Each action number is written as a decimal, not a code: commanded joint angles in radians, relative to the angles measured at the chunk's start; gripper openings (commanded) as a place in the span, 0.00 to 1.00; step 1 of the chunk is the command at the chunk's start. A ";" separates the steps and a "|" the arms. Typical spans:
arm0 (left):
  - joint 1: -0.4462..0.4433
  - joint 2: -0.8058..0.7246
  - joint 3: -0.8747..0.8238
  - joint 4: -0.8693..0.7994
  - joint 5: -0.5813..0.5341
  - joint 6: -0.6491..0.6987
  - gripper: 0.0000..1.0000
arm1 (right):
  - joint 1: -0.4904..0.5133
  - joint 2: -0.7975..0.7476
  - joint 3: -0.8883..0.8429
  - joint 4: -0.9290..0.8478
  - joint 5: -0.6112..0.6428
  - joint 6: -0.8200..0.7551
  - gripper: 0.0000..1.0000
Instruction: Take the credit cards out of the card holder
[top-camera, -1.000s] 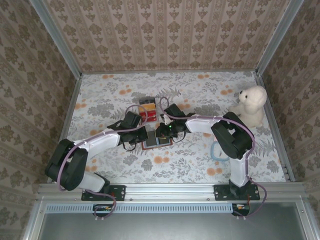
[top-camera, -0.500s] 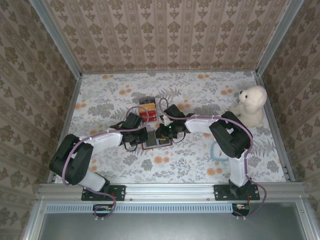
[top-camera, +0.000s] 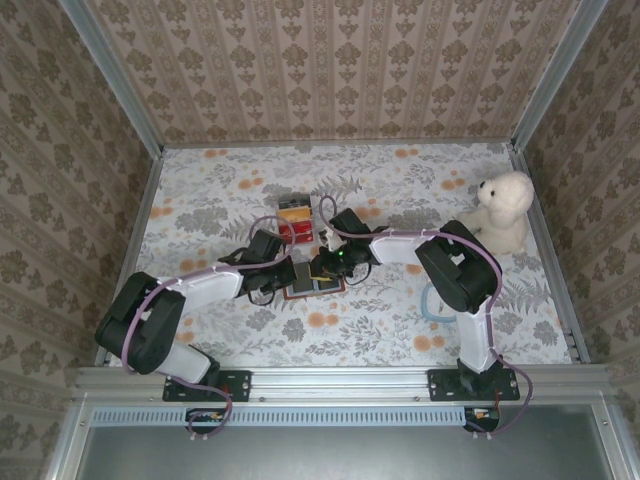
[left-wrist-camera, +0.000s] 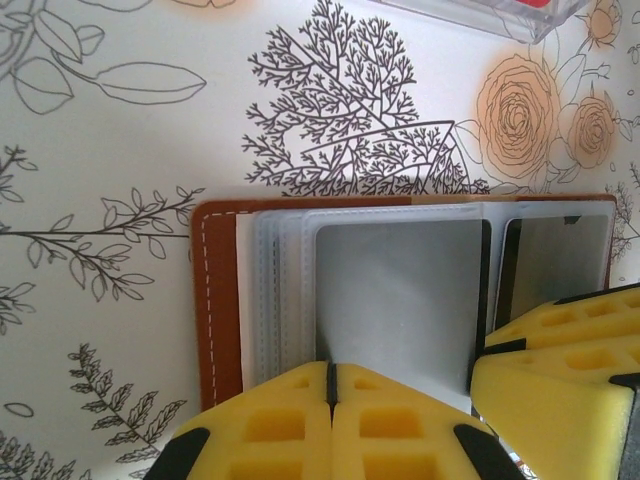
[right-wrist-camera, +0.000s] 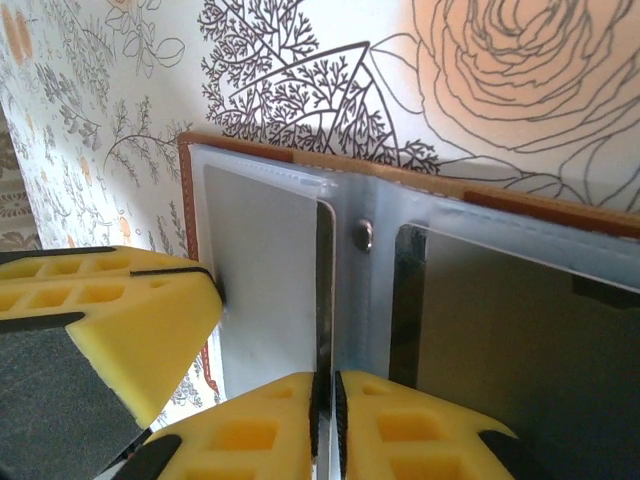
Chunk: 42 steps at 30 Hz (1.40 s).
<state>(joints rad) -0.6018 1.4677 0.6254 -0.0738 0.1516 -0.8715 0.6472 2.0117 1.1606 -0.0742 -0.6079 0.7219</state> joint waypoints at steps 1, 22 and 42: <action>-0.012 0.030 -0.054 -0.092 -0.016 -0.019 0.02 | 0.002 0.034 0.013 0.020 -0.040 0.022 0.15; -0.015 -0.043 -0.055 -0.111 -0.054 0.011 0.15 | -0.059 -0.053 -0.105 0.117 -0.062 0.030 0.00; -0.016 -0.037 -0.004 -0.116 -0.013 0.038 0.09 | -0.071 -0.035 -0.098 0.055 -0.046 -0.007 0.27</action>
<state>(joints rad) -0.6140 1.4445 0.6117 -0.0887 0.1287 -0.8658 0.5762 1.9697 1.0588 0.0414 -0.6895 0.7357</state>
